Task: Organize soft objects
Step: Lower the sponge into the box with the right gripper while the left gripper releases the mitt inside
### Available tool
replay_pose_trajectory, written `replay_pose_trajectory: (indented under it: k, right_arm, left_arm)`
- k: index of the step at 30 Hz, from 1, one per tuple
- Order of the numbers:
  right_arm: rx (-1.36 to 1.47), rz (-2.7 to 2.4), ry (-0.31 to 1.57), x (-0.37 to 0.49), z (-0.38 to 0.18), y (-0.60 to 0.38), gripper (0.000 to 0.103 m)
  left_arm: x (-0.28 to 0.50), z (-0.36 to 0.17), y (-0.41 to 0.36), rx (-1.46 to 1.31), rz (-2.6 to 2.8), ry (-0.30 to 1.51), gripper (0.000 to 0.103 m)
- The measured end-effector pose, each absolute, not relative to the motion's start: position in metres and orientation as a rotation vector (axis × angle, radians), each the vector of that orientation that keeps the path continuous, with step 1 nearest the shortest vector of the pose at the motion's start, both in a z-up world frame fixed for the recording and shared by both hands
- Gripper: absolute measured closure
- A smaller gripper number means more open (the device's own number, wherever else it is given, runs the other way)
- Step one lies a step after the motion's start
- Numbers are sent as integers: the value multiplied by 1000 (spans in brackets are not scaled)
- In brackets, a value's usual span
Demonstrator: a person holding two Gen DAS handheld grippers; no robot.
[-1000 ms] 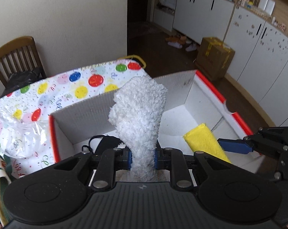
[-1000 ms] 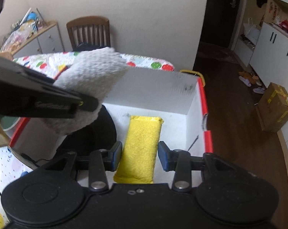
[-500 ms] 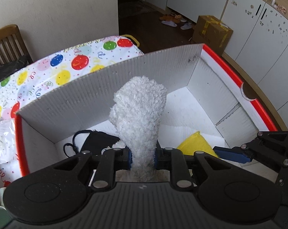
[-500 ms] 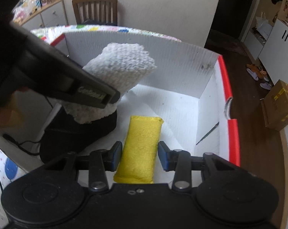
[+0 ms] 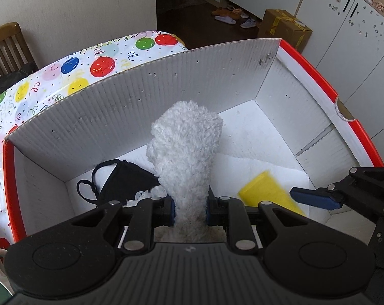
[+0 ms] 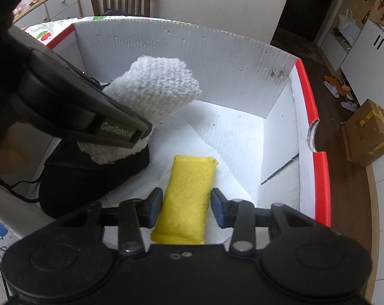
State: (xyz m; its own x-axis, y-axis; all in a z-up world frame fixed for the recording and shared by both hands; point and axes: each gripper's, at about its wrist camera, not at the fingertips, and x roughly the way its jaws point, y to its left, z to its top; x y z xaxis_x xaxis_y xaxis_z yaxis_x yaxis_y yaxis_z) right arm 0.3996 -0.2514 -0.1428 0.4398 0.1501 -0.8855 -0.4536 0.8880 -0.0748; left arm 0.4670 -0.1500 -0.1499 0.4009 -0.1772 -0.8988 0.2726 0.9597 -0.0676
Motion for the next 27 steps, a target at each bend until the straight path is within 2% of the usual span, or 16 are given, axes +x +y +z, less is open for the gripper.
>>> replay_pose_trajectory:
  k: [6, 11, 14, 15, 16, 27]
  right_arm:
    - [-328, 382, 1048, 400, -142, -248, 61]
    - [-293, 389, 1030, 397, -139, -256, 52]
    - [-277, 389, 1017, 397, -135, -260, 48]
    - [-274, 389, 1015, 397, -134, -261, 47]
    - [-274, 386, 1012, 397, -134, -262, 47]
    - [-223, 390, 952, 380, -110, -271, 41]
  left_arm:
    - [469, -150, -150, 100, -291, 1122, 83]
    - [465, -147, -152, 124, -292, 1110, 78]
    - [462, -144, -151, 122, -287, 1099, 65]
    - [461, -143, -150, 120, -285, 1097, 47]
    - [460, -141, -149, 116, -284, 1095, 35]
    - [437, -108, -139, 89, -276, 986, 34]
